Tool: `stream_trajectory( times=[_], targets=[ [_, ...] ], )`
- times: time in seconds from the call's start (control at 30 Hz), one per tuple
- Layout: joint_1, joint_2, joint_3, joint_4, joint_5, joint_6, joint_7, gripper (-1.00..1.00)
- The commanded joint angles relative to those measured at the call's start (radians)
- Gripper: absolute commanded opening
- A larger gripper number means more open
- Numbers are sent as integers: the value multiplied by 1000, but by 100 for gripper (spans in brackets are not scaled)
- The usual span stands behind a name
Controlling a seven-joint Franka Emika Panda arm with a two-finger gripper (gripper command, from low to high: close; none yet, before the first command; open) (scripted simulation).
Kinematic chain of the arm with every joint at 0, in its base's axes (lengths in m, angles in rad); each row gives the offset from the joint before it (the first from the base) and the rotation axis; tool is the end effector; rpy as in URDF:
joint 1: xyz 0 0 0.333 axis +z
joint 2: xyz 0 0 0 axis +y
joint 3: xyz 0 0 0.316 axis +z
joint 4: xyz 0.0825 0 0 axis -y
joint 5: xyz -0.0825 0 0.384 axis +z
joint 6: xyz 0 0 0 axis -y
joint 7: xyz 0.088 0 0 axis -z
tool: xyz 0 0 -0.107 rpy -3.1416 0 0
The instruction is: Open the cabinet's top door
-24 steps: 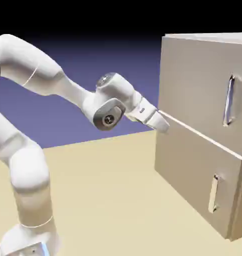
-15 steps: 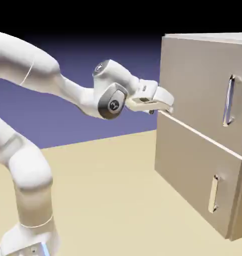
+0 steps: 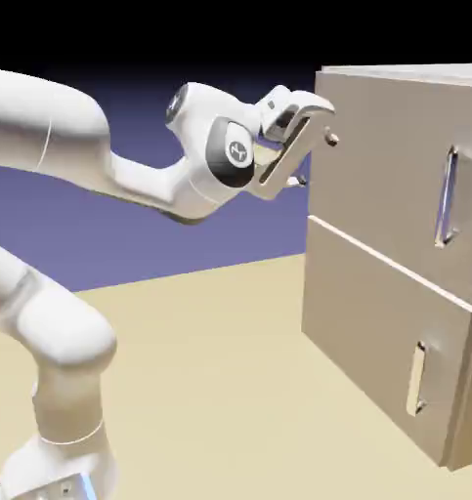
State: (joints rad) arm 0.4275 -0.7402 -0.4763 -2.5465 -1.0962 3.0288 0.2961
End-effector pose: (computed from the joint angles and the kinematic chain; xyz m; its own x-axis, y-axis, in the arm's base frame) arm 0.3779 0.0060 0.6052 0.2728 0.4997 0.8221 0.2319 -0.8635 0.4479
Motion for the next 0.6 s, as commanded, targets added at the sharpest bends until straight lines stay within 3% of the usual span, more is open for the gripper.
stream_trajectory(
  times=[0.0,0.57],
  targets=[
    [17,-7,-19,10,-44,0,-18,0],
    [297,-122,-340,188,-783,-6,-318,0]
  ],
)
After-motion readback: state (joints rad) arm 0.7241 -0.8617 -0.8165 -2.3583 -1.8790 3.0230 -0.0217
